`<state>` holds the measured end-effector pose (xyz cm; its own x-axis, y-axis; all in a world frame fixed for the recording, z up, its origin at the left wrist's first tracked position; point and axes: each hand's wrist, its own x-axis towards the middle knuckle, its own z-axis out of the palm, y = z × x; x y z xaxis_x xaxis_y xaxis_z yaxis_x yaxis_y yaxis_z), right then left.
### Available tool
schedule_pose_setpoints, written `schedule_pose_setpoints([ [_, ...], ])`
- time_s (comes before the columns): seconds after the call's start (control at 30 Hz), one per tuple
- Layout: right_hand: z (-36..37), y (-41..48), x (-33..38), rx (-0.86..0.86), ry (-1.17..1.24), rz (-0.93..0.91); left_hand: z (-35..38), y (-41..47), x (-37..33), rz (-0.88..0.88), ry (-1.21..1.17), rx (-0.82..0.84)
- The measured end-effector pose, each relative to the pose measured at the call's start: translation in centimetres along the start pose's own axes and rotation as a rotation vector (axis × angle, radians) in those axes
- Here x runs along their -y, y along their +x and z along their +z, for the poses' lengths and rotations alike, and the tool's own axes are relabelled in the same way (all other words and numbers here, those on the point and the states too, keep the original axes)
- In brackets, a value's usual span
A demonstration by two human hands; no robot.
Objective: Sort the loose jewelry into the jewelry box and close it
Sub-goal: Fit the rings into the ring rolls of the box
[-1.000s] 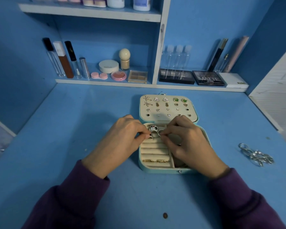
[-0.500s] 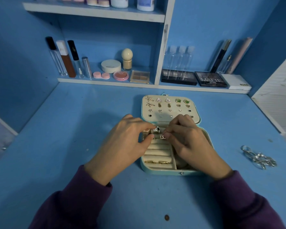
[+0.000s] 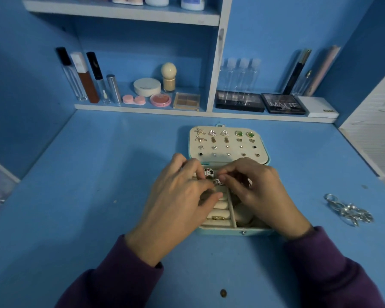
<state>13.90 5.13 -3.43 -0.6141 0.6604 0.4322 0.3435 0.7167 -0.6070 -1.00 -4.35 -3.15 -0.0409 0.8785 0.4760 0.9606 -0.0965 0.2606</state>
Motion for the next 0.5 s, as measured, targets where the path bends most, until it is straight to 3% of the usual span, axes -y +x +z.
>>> schedule_pose_setpoints([
  [0.27, -0.3, -0.4, 0.1, 0.073, -0.005, -0.02, 0.3, -1.4, -0.3, -0.012, 0.061, -0.07],
  [0.5, -0.1, 0.0, -0.2, -0.027, -0.052, -0.047, 0.7, -1.7, -0.3, 0.014, 0.047, -0.132],
])
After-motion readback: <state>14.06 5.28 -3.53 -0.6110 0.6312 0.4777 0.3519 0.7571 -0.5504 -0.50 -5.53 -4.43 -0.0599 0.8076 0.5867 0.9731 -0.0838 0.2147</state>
